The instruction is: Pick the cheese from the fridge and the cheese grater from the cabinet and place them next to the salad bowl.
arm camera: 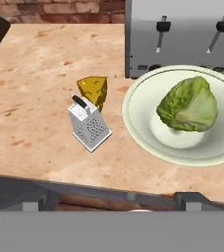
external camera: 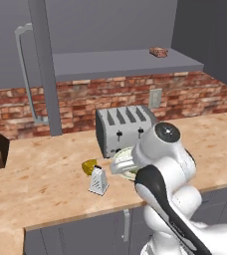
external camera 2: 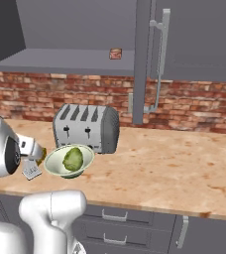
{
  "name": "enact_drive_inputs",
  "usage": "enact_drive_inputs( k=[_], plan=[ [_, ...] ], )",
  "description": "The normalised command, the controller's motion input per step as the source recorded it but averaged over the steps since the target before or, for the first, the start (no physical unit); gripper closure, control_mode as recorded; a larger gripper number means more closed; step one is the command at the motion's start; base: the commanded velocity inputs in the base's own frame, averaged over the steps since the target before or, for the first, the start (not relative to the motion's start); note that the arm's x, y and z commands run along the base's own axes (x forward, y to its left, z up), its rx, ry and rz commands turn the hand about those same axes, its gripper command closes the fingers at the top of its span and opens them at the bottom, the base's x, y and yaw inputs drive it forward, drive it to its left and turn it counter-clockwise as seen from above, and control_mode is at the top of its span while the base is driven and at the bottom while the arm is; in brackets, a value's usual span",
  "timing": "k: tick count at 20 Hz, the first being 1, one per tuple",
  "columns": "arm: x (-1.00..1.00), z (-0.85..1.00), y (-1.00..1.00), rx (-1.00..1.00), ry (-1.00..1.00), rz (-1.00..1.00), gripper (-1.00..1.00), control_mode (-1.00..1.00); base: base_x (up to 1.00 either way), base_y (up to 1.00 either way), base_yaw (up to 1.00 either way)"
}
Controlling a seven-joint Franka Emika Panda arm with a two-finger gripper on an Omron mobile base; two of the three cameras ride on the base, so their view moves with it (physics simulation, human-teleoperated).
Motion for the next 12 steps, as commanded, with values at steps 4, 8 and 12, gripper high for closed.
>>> enact_drive_inputs(
  k=[4, 8, 12],
  plan=[
    [-0.48, 0.52, -0.29, 0.0, 0.0, 0.18, -1.0, -1.0, 0.0, 0.0, 0.0],
    [-0.49, 0.5, -0.28, 0.0, 0.0, 0.13, -1.0, -1.0, 0.0, 0.0, 0.0],
    [-0.54, 0.42, -0.27, 0.0, 0.0, 0.05, -1.0, -1.0, 0.0, 0.0, 0.0]
  ],
)
